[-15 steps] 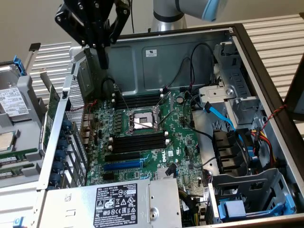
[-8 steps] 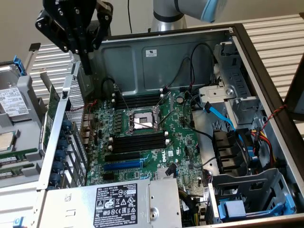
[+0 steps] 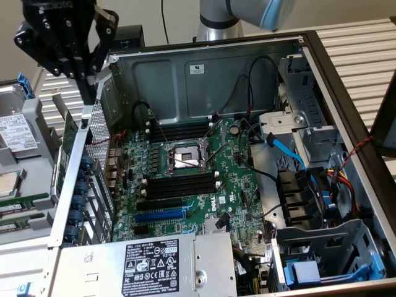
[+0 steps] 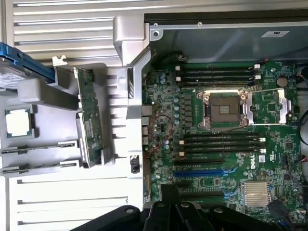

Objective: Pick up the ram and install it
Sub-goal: 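Reach for the ram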

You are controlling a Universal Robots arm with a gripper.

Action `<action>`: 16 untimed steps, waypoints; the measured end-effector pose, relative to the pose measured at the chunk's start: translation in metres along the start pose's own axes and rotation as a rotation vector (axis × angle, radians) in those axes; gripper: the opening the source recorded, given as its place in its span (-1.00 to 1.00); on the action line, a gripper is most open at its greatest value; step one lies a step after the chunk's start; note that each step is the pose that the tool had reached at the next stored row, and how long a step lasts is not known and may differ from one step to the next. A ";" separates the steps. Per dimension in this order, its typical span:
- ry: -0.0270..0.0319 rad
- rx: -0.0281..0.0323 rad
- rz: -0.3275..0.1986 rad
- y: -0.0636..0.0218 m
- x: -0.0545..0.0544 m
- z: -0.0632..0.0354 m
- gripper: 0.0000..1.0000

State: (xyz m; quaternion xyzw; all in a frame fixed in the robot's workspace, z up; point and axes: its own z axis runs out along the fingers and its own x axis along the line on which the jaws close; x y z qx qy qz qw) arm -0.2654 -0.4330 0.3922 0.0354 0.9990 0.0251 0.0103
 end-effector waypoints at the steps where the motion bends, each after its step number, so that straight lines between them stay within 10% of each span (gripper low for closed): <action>1: -0.0001 -0.0003 0.000 -0.0013 0.004 -0.0001 -0.80; 16: 0.0003 -0.0039 0.000 -0.0225 0.065 -0.0024 -0.80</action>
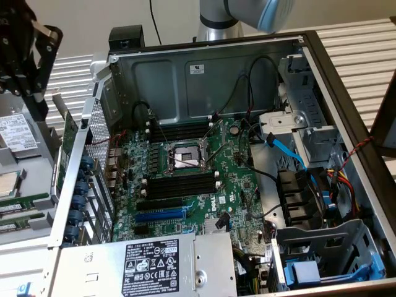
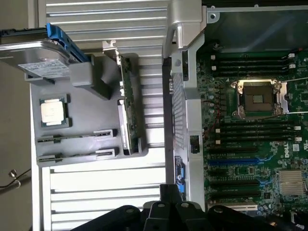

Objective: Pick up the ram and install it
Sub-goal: 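Reach for the ram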

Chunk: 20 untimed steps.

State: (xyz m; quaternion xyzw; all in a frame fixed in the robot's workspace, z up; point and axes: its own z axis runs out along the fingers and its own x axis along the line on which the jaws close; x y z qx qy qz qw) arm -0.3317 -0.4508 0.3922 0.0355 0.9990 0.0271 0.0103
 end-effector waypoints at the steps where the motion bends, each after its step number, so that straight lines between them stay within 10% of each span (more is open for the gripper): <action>1: 0.0000 -0.0004 0.000 -0.0014 0.004 -0.0001 -0.80; 12: 0.0014 -0.0019 0.000 -0.0081 0.054 -0.0014 -0.80; 20: 0.0207 0.0004 0.001 -0.0044 0.089 -0.0005 -0.80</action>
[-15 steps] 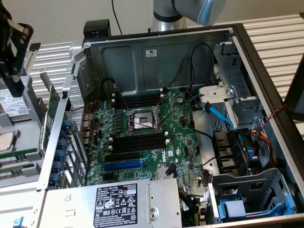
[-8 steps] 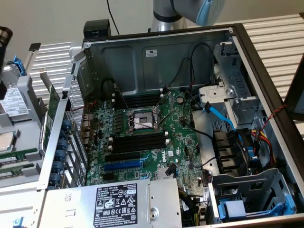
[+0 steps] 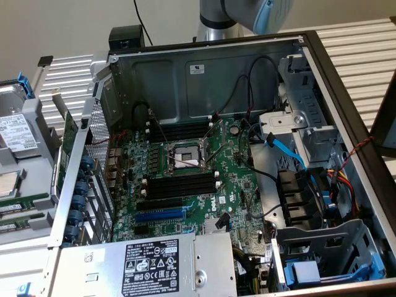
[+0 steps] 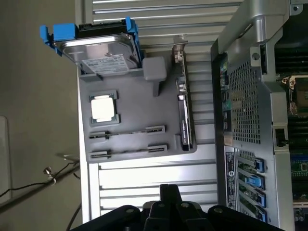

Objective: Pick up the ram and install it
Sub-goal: 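Reach for the ram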

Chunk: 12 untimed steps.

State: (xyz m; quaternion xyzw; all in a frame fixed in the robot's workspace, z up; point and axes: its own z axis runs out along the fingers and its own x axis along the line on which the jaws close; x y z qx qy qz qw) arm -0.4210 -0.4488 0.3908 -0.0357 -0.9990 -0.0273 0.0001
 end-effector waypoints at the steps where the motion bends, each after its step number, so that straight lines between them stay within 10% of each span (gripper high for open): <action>1: 0.0023 0.0003 0.000 0.0009 0.004 0.0002 -0.80; 12: 0.0072 0.0091 -0.014 0.0092 0.009 0.0049 -0.80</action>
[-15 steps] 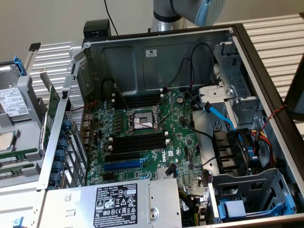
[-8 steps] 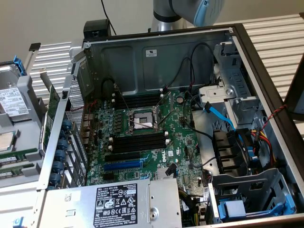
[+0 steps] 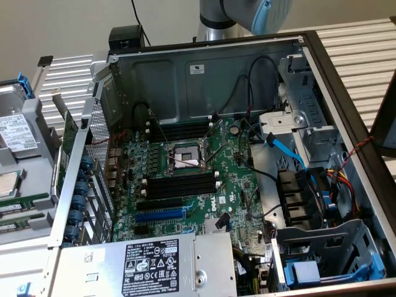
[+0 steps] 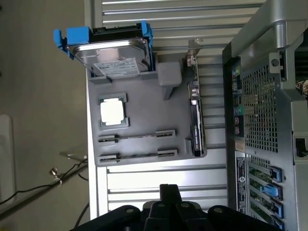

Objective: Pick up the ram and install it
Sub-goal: 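Reach for the ram, then pick up the ram and move it above insertion slot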

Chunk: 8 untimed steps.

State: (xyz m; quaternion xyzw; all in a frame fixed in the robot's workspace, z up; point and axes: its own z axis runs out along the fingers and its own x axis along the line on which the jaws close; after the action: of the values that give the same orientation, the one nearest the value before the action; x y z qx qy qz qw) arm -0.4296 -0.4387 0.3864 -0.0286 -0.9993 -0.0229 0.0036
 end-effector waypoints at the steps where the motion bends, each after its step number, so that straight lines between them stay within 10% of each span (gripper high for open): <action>1: 0.0007 0.0018 -0.002 0.0004 0.000 0.0001 -0.80; 8: 0.0031 0.0058 -0.031 0.0014 0.001 0.0007 -0.80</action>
State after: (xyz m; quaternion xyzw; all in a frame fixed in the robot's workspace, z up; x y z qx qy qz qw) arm -0.4304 -0.4372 0.3858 -0.0132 -0.9997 -0.0201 0.0049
